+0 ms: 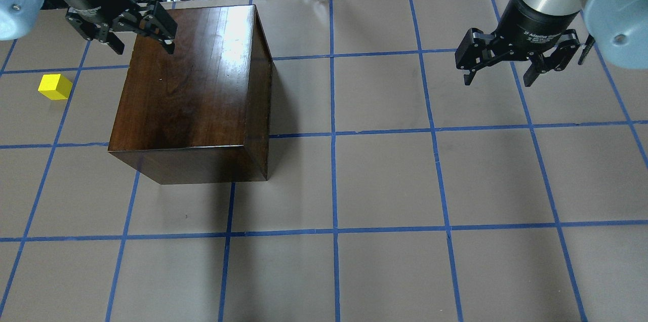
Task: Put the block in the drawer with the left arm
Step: 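Move the left gripper from above the cabinet down to the drawer handle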
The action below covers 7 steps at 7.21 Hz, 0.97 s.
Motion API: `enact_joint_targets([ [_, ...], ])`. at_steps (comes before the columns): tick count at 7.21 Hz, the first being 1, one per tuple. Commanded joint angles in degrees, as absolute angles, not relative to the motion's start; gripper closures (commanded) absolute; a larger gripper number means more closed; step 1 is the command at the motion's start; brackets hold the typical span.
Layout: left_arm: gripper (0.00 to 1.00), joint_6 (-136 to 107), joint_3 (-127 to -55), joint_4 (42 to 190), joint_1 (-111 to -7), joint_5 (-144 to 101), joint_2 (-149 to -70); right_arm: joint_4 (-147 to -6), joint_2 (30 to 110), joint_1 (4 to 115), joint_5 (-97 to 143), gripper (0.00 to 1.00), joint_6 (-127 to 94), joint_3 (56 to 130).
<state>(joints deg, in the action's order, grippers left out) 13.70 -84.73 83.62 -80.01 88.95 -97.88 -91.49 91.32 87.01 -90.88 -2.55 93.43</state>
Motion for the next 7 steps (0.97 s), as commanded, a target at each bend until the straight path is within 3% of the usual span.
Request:
enact_joint_targets([
  [1, 0.0, 20.11, -83.68, 82.1, -73.94, 88.34, -101.76, -91.49, 91.32, 87.01, -90.88, 0.0, -2.55, 93.43],
  [7, 0.0, 30.84, -82.97, 79.8, -62.07, 73.69, -110.12, -91.49, 91.32, 87.01, -90.88, 0.0, -2.55, 93.43],
])
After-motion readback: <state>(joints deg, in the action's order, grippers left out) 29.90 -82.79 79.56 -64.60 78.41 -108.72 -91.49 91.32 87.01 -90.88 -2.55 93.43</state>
